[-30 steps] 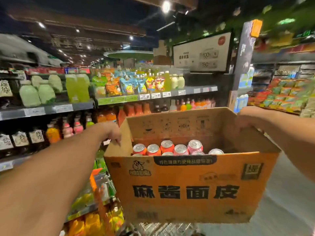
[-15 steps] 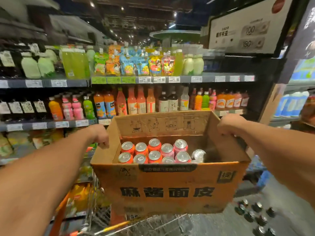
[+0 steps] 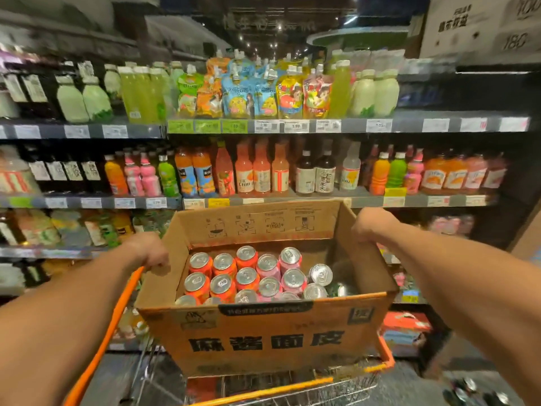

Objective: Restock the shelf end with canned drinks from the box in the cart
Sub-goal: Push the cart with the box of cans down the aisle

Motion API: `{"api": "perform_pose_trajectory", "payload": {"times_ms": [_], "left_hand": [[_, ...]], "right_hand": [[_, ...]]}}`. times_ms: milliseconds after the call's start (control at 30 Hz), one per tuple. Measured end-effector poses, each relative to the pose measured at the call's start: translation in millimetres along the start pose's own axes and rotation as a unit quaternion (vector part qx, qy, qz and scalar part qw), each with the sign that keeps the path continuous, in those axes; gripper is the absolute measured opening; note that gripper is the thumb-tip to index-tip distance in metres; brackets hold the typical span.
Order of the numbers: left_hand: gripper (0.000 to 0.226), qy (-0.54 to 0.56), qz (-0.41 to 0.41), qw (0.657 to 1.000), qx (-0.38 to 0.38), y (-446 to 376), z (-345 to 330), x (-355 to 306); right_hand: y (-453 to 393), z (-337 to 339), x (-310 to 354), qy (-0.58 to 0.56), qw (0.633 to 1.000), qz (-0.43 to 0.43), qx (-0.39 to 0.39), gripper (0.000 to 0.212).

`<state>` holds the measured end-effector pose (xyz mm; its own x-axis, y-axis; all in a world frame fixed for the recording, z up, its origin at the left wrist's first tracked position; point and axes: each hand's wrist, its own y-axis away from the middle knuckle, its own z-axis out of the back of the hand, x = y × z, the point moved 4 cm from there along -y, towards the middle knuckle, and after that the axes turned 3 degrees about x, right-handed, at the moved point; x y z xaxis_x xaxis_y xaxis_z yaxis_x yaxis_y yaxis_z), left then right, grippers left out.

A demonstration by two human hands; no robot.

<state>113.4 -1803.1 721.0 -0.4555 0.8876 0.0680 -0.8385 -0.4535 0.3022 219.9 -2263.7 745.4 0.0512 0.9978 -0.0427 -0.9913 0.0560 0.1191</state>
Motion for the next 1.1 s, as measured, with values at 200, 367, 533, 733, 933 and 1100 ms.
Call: {"api": "perform_pose_trajectory", "payload": {"times_ms": [200,367,533,733,933,1100], "left_hand": [[0.029,0.030,0.047,0.998,0.036,-31,-50,1],[0.020,0.055,0.056,0.995,0.057,-59,-93,-10],[0.025,0.063,0.081,0.992,0.077,-76,-141,-26],[0.036,0.091,0.104,0.985,0.106,-98,-201,-43],[0.039,0.113,0.122,0.978,0.128,-117,-253,-57],[0.038,0.120,0.133,0.976,0.124,-132,-292,-75]], "right_hand": [[-64,-59,17,-0.026,0.999,0.034,0.032,0.016],[-105,-113,26,-0.040,0.996,0.043,0.071,0.020],[-134,-167,28,-0.034,0.995,0.040,0.087,0.027],[-151,-224,24,-0.051,0.990,0.039,0.127,0.023],[-159,-280,19,-0.058,0.987,0.026,0.150,0.023],[-169,-324,12,-0.058,0.979,0.014,0.195,0.029]]}}
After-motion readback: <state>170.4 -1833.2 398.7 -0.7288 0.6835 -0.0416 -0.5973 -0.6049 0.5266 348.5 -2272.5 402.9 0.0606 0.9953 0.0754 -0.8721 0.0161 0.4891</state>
